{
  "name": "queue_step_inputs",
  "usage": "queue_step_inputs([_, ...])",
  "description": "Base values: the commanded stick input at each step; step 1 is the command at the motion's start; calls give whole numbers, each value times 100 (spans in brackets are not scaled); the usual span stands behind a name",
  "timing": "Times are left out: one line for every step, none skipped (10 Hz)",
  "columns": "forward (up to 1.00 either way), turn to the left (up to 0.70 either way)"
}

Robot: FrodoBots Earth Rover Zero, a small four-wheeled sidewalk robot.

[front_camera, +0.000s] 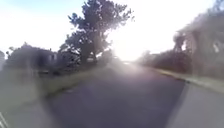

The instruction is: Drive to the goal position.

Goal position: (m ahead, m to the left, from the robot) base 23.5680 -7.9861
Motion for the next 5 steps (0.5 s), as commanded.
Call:
queue_step_inputs([70,-2])
queue_step_inputs([70,0])
queue_step_inputs([70,0])
queue_step_inputs([70,0])
queue_step_inputs([70,0])
